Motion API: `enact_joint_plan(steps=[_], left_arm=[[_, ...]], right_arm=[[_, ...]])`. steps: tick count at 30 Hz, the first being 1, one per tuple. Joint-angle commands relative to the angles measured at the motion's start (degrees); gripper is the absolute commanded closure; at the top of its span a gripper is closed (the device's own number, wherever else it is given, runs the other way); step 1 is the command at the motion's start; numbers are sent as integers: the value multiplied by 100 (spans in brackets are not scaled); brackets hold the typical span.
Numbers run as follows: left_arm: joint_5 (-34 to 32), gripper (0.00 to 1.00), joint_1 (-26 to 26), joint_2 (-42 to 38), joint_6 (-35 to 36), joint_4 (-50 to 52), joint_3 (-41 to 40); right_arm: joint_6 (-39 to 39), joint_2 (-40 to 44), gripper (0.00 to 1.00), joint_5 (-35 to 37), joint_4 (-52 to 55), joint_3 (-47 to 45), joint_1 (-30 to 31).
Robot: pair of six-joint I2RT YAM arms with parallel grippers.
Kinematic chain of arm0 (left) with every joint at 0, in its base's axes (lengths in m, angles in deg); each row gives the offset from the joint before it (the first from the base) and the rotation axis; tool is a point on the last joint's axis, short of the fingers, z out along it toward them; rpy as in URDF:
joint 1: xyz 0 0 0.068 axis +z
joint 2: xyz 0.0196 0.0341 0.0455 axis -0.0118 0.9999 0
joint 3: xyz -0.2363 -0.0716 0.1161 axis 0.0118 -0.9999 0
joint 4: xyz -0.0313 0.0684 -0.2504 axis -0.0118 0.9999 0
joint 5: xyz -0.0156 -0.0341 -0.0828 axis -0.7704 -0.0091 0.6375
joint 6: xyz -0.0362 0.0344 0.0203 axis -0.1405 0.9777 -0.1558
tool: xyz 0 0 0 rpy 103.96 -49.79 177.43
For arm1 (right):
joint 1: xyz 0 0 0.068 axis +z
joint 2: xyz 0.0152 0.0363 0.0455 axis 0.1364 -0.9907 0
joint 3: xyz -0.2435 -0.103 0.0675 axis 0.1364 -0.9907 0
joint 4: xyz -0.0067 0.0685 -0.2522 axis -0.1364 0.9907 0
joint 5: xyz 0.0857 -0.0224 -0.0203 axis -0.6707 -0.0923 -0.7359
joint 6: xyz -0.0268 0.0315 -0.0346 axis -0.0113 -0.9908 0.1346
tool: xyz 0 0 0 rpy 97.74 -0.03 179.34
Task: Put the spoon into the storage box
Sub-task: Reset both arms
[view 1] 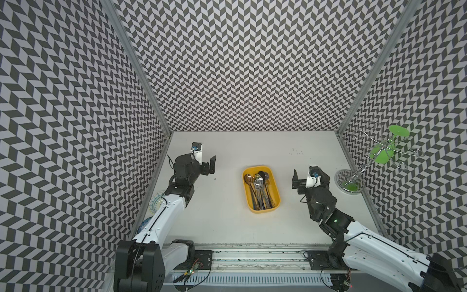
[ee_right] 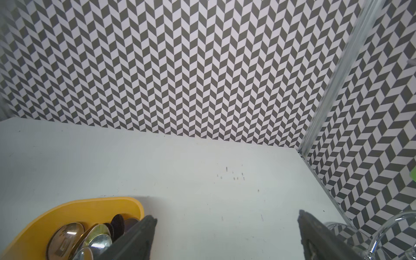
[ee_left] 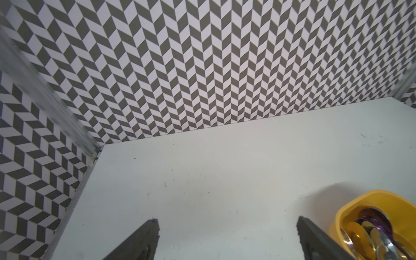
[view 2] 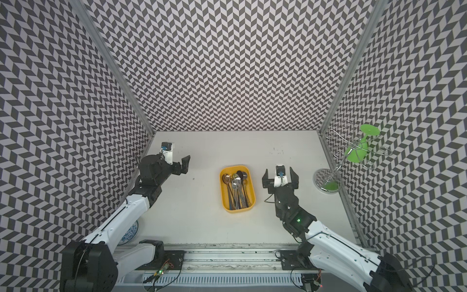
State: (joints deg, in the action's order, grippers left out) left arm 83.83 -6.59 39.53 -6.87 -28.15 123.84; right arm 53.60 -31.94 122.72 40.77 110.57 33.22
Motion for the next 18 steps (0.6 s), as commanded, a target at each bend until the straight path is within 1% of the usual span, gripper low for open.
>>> enact_joint_plan(steps=[1, 2, 6, 9, 13, 15, 18], left_arm=[[-462, 0, 99, 182, 65, -806, -193], [-447, 0, 134, 237, 72, -1024, -299], [-282, 0, 318, 434, -26, -1797, -688], [-94, 0, 421, 569, -63, -2500, -1042], [-119, 0, 475, 810, -165, -3190, -1382], [-119, 0, 524, 930, -255, -3508, -1519], [-184, 0, 591, 1083, -358, -4019, -1738]], right_arm=[[169, 87, 0, -453, -922, -175, -372], [184, 33, 0, -456, -996, -216, -483], [44, -221, 0, -30, -990, -185, -709], [73, -355, 0, -23, -1483, -377, -864], [-54, -529, 0, 140, -1967, -590, -1069], [-130, -648, 0, 112, -2347, -756, -1220], [-284, -789, 0, 16, -2480, -803, -1477]])
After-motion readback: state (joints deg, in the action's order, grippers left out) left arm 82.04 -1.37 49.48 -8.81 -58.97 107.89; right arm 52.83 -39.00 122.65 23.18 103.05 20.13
